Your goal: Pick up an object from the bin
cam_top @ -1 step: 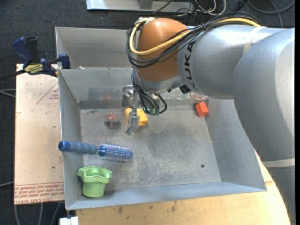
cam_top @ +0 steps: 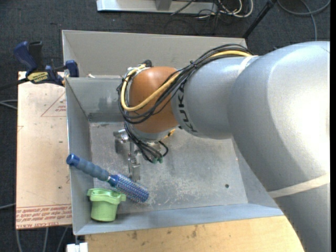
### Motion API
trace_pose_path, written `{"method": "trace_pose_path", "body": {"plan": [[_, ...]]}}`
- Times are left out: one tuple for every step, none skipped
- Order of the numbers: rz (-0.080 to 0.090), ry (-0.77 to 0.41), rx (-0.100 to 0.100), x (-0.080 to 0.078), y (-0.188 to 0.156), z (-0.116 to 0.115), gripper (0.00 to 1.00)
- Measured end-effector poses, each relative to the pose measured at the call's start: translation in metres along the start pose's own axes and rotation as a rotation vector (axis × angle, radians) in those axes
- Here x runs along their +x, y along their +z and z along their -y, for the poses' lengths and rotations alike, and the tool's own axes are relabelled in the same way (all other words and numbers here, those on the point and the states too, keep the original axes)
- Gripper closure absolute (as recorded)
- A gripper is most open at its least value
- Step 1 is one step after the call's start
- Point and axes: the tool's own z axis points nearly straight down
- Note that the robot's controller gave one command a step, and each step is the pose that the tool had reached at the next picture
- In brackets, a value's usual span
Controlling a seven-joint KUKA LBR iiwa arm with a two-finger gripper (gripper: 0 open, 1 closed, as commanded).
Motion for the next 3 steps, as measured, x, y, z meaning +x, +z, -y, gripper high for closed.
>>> {"method": "trace_pose_path", "body": {"plan": [[-0.005, -0.189, 0.001, 0.0225, -0.0484, 0.0051, 0.00], [-0.008, -0.188, 0.000, 0.0231, -0.0471, 0.0051, 1.00], [-0.007, -0.188, 0.000, 0.0230, -0.0472, 0.0051, 0.00]]}}
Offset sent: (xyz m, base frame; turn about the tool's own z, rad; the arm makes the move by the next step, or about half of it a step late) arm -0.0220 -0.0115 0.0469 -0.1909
